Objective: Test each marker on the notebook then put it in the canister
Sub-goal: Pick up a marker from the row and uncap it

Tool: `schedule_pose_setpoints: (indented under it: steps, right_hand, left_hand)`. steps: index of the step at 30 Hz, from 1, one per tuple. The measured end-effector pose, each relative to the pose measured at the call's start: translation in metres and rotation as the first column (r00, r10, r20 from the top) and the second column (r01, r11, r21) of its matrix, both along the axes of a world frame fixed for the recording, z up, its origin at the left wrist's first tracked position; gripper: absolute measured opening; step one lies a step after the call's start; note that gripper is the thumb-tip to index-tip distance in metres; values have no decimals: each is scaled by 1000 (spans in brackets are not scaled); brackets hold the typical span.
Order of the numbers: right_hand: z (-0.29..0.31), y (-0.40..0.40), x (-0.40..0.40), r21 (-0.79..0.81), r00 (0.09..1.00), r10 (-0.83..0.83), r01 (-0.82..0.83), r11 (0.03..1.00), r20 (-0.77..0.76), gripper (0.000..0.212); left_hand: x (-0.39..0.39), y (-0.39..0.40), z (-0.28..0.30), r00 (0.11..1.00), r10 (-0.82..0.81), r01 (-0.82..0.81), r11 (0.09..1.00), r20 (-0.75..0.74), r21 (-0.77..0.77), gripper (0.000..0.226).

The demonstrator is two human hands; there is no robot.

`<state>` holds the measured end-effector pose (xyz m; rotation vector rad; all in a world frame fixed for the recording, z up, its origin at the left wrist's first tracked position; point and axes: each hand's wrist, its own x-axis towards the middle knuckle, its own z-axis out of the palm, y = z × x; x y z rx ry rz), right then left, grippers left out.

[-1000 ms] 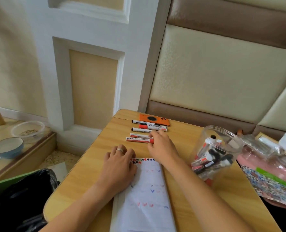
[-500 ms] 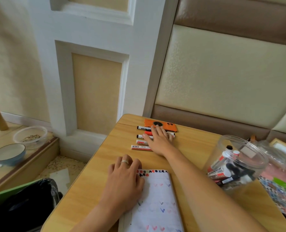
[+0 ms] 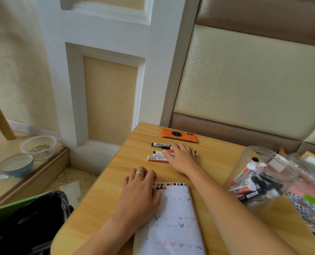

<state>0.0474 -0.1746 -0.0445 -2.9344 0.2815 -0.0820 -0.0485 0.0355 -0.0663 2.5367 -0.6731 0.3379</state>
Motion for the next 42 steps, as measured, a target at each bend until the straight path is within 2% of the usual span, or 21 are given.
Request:
schedule_pose_setpoints:
  steps: [6, 12, 15, 19, 24, 28, 32, 36, 39, 42]
  right_hand:
    - [7, 27, -43, 2, 999, 54, -54, 999, 0, 61]
    - [12, 42, -79, 27, 995, 90, -88, 996, -53, 64]
    - [10, 45, -92, 94, 994, 106, -107, 990, 12, 62]
    - [8, 46, -101, 129, 991, 112, -121, 984, 73, 42]
    - [5, 45, -107, 119, 981, 124, -142, 983, 148, 40]
    - [4, 44, -114, 104, 947, 176, -210, 972, 268, 35]
    - [6, 45, -123, 98, 921, 248, -288, 953, 301, 27]
    - [10, 46, -130, 8, 877, 297, -324, 946, 377, 22]
    - [19, 47, -139, -82, 815, 317, -319, 944, 486, 21]
    - [32, 51, -155, -89, 721, 290, -304, 949, 629, 19]
  left_hand:
    - [-2, 0, 1, 1000, 7, -6, 999, 24, -47, 30]
    - [-6, 5, 4, 1000, 22, -20, 996, 17, -84, 25]
    - [-9, 8, 5, 999, 27, -24, 993, 21, -117, 27]
    - [1, 12, 6, 992, 111, -97, 977, 62, -192, 31]
    - [14, 16, 6, 994, 106, -102, 987, 23, -123, 24]
    - [13, 16, 9, 999, 51, -51, 966, -9, -252, 11]
    - [12, 19, 10, 1000, -25, 19, 925, -11, -378, 16]
    - [3, 20, 19, 996, -75, 87, 898, 44, -432, 13]
    - [-13, 18, 29, 985, -133, 169, 828, 106, -534, 26]
    - [-28, 17, 36, 979, -186, 194, 759, 79, -622, 36]
